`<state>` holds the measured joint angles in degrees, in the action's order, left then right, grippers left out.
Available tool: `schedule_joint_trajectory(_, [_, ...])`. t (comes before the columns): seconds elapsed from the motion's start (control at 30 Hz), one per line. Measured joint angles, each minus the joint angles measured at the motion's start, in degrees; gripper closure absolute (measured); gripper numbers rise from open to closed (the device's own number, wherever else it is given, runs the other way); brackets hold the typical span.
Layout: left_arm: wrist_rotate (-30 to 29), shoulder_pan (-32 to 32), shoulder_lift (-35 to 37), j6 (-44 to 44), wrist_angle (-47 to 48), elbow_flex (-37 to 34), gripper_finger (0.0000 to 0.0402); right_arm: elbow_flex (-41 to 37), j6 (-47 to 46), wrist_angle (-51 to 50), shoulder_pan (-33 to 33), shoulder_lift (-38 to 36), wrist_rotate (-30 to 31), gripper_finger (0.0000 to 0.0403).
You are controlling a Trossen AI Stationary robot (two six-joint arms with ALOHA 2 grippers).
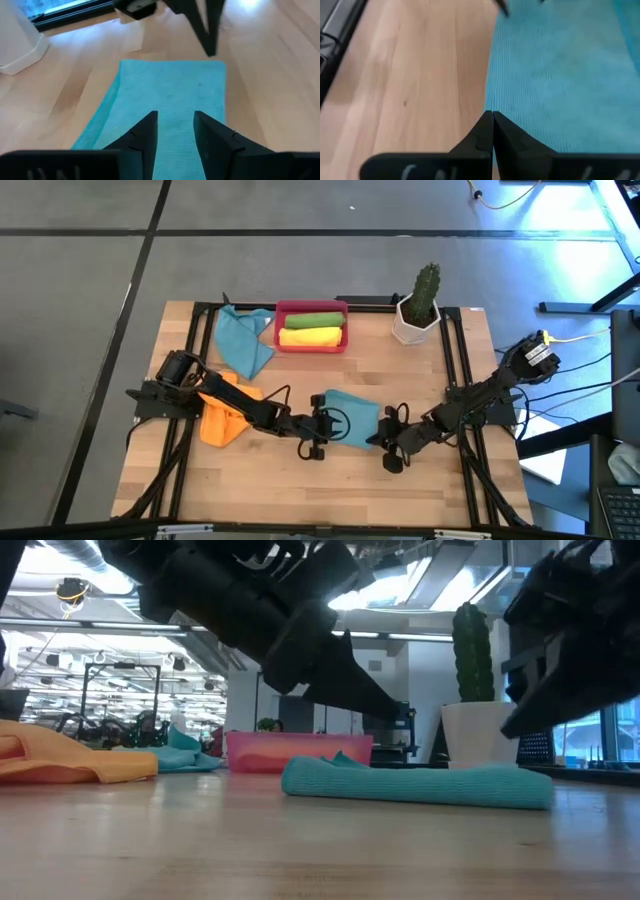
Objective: Roll microfiber towels into tight, uniform cylinder then place into a basket
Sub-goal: Roll the bottom blue towel
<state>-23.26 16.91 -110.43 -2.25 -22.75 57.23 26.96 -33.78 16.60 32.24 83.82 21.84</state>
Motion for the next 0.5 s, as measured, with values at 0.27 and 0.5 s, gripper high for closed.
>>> schedule_joint_trajectory(0.27, [-0.01,0.52,0.0,-2.81,-0.91,0.0,0.0285,0.02,2.91,0.43,0.47,-0.86,3.59,0.0395])
schedule_joint_trajectory(0.5, [-0.01,0.52,0.0,-2.82,-1.01,0.0,0.0285,0.02,3.93,1.52,1.03,-0.84,4.07,0.0387])
